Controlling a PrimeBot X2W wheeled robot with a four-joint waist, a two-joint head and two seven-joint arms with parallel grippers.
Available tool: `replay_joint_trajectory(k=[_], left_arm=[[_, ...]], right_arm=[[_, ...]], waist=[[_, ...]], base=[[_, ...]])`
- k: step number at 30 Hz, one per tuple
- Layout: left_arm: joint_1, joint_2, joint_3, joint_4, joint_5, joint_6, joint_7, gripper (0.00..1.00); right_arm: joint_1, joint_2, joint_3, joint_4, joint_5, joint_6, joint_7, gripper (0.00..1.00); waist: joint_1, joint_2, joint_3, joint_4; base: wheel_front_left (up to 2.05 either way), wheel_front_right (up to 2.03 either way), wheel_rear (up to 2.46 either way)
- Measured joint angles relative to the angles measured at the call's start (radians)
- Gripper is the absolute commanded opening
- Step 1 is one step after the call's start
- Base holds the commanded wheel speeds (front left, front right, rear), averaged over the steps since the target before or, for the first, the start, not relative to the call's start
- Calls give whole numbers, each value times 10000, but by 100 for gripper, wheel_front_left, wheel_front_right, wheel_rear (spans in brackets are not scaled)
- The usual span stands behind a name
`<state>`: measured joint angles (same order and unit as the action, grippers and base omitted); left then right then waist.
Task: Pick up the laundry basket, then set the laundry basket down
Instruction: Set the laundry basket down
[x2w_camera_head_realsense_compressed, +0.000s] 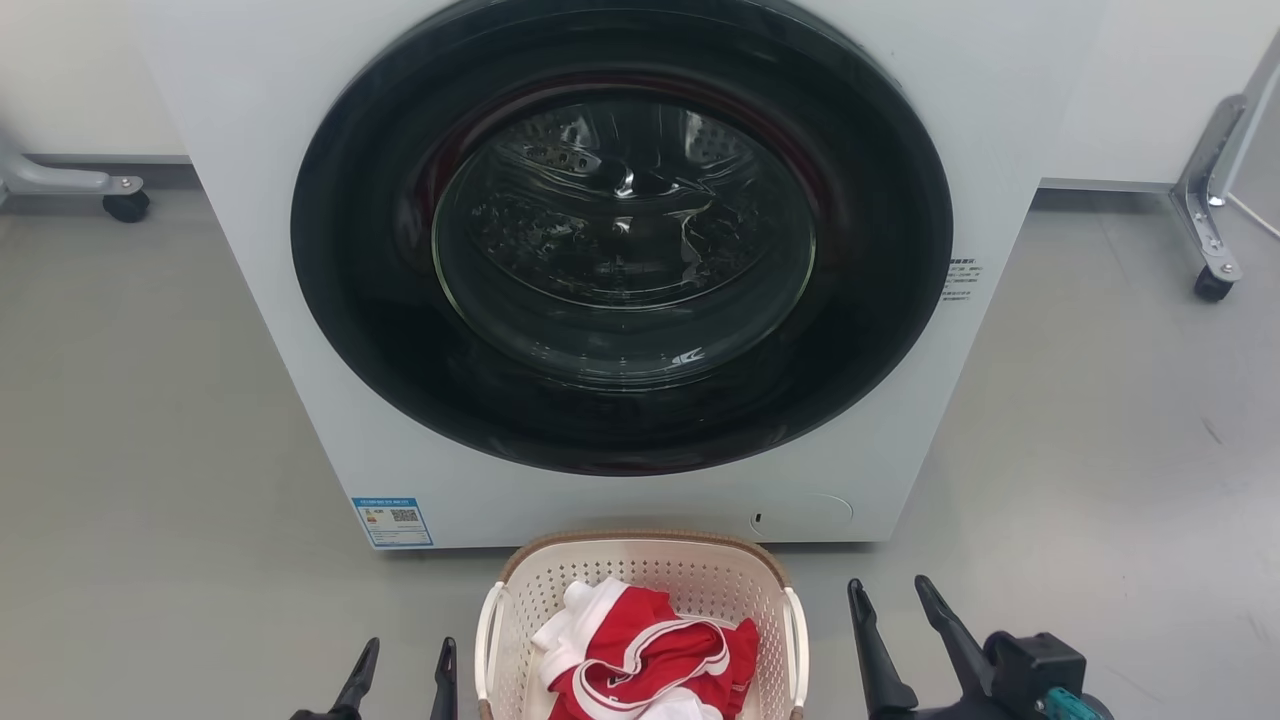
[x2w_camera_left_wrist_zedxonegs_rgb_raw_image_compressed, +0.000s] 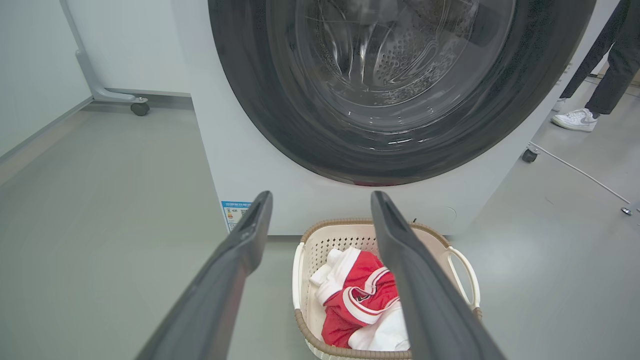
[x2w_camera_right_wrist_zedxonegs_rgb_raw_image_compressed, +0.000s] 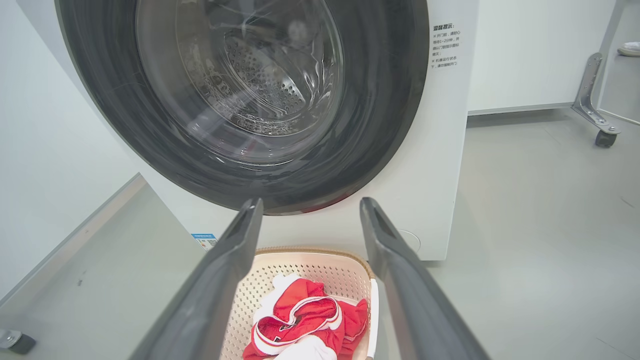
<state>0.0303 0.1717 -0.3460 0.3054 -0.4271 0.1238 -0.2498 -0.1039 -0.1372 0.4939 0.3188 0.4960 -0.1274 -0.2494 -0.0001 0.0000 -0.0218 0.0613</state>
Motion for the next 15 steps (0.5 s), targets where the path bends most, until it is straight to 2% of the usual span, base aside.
replay_joint_trajectory(k=[15], left_arm=[[1031,-180,665,-1446,675,4,0,100]], right_arm=[[1404,403,-1099,-1668,-1461,-2,0,100]], waist=[[1,0,-100,-40]], base=[[0,0,0]])
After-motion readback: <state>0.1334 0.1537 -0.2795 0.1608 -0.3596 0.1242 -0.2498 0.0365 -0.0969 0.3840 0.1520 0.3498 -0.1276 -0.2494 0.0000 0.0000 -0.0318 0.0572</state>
